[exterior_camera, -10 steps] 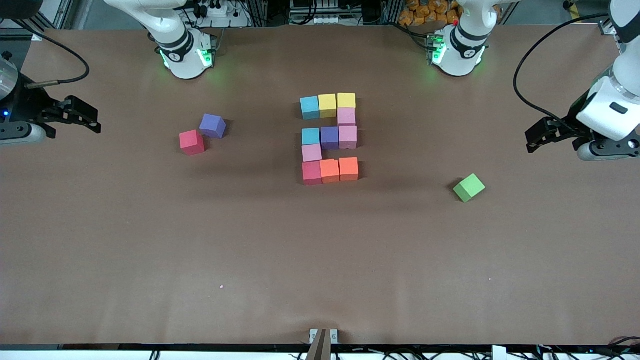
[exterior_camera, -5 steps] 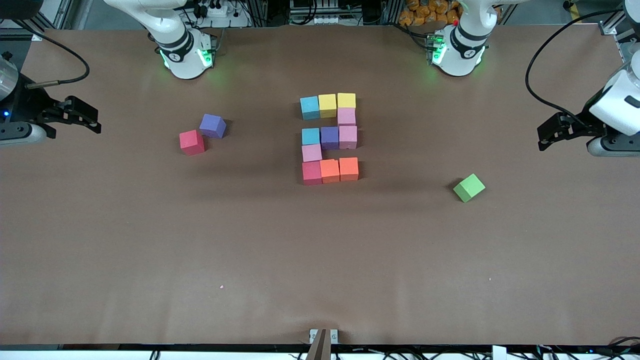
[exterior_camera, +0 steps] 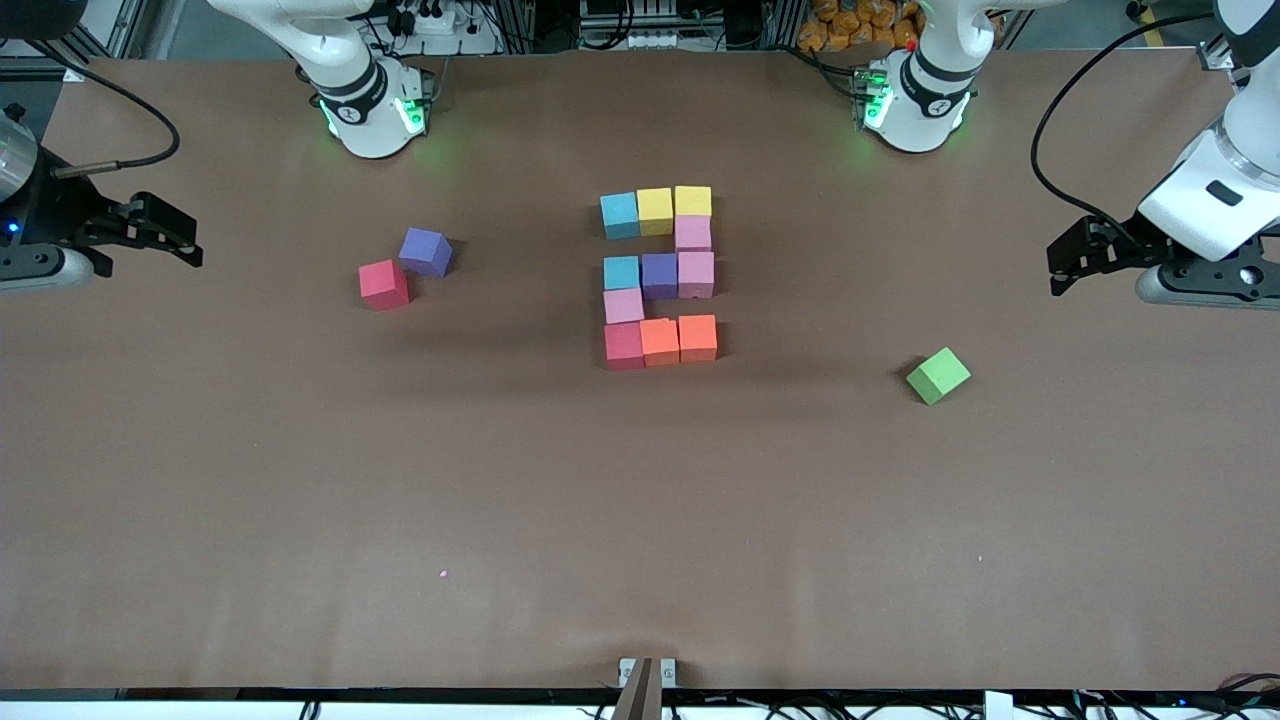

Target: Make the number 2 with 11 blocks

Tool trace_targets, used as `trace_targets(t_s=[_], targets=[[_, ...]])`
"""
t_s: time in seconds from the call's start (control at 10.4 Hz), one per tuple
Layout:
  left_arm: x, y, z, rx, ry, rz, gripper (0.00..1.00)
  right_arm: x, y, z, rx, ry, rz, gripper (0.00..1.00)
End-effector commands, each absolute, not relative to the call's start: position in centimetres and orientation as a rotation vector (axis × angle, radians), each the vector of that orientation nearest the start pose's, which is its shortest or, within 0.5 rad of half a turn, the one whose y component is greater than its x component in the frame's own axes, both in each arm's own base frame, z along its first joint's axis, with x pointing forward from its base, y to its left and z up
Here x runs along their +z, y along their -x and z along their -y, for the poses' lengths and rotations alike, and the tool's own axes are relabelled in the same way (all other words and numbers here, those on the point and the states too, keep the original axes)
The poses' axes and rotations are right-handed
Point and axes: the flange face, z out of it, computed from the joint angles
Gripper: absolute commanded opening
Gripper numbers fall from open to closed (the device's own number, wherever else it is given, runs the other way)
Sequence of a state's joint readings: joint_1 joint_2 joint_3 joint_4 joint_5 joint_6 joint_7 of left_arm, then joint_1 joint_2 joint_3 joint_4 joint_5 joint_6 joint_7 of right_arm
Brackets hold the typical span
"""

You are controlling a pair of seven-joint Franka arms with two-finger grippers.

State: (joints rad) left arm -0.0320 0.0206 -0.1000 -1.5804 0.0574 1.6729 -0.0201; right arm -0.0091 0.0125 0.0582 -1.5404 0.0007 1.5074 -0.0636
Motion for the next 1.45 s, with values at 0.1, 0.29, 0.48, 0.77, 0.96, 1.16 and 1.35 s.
trace_targets(t_s=[0.1, 0.29, 0.48, 0.77, 0.96, 1.16, 1.35], targets=[[63.2, -56.8, 6.1, -0.085, 3.129, -0.187, 1.00, 62.8, -54.7, -2.5, 0.065, 3.135, 0.185, 1.00], [62.7, -56.5, 6.2, -0.015, 3.166, -0.170, 1.00, 62.6, -54.7, -2.6, 0.070, 3.135, 0.188, 1.00], [63.0, -56.1, 5.9, 0.026, 3.165, -0.162, 1.00, 62.4, -54.7, -2.5, 0.077, 3.133, 0.183, 1.00], [62.8, -56.1, 5.9, 0.055, 3.161, -0.159, 1.00, 62.3, -54.6, -1.5, 0.084, 3.134, 0.154, 1.00], [62.8, -56.0, 6.0, 0.057, 3.153, -0.158, 1.00, 62.2, -54.6, -1.5, 0.087, 3.136, 0.156, 1.00], [62.7, -56.0, 5.7, 0.062, 3.153, -0.151, 1.00, 62.2, -54.6, -1.5, 0.087, 3.134, 0.154, 1.00], [62.5, -56.0, 5.7, 0.074, 3.134, -0.154, 1.00, 62.1, -54.6, -1.4, 0.091, 3.134, 0.152, 1.00]])
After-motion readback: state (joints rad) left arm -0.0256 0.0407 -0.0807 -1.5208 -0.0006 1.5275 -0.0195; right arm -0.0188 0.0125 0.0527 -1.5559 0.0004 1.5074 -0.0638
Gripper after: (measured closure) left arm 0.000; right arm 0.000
